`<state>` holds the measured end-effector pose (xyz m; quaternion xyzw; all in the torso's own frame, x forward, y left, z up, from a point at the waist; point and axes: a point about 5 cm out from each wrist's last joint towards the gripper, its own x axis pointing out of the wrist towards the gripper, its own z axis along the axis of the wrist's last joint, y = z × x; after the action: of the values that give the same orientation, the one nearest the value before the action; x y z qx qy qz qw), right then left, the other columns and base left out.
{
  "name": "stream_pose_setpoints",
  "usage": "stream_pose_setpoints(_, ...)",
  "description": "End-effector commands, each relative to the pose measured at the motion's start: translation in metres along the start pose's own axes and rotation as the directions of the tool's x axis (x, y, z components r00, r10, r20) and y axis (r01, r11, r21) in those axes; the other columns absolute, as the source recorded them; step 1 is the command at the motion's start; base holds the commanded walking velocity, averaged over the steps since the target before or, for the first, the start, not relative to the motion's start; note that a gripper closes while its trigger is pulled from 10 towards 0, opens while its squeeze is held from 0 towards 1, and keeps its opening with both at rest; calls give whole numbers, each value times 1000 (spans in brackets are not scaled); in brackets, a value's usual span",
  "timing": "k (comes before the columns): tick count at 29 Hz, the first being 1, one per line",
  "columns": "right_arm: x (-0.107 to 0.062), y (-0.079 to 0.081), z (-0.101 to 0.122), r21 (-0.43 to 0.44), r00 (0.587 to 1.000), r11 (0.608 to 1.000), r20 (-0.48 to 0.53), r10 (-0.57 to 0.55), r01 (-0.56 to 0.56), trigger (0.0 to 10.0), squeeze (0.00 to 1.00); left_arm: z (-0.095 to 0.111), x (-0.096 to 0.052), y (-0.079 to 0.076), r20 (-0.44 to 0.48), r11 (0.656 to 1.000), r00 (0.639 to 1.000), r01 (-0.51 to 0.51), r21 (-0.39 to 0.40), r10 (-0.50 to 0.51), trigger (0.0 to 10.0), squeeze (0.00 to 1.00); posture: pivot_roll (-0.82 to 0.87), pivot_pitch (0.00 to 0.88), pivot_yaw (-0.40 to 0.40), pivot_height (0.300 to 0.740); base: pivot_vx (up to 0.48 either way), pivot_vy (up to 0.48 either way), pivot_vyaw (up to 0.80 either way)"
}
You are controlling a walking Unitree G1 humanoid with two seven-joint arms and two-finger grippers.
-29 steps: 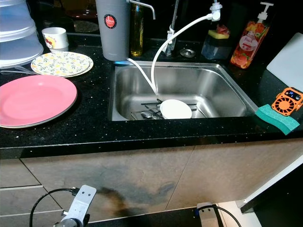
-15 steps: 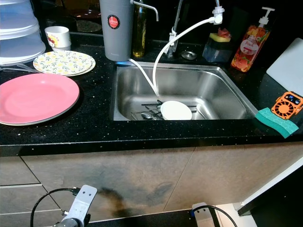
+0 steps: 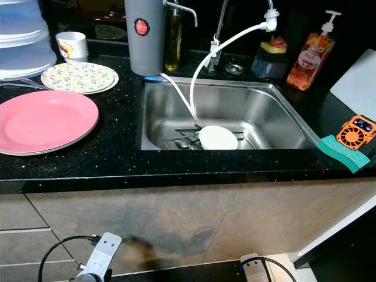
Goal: Kitchen organization
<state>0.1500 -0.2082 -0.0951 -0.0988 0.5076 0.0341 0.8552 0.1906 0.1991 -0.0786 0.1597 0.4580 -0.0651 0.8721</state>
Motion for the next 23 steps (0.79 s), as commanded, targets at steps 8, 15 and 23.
stream_pose_setpoints(8, -1, -4, -6, -4, 1000, 1000, -18, -9, 9, 10000, 0, -6, -1, -5, -14, 1000, 1000, 22, 19, -22, 10000, 0, 100, 0, -126, 740, 0, 0, 0)
stream_pose_setpoints(15, -1, -2, -6, 6, 1000, 1000, -13, -7, 7, 10000, 0, -11, -2, -2, -15, 1000, 1000, 8, -1, -8, 10000, 0, 108, 0, -116, 740, 0, 0, 0)
stream_pose_setpoints(23, -1, -1, -8, 45, 1000, 999, -10, -12, 12, 10000, 0, -20, -7, 17, 9, 975, 994, -103, -197, 107, 10000, 0, 117, 10, -91, 740, 0, 0, 0)
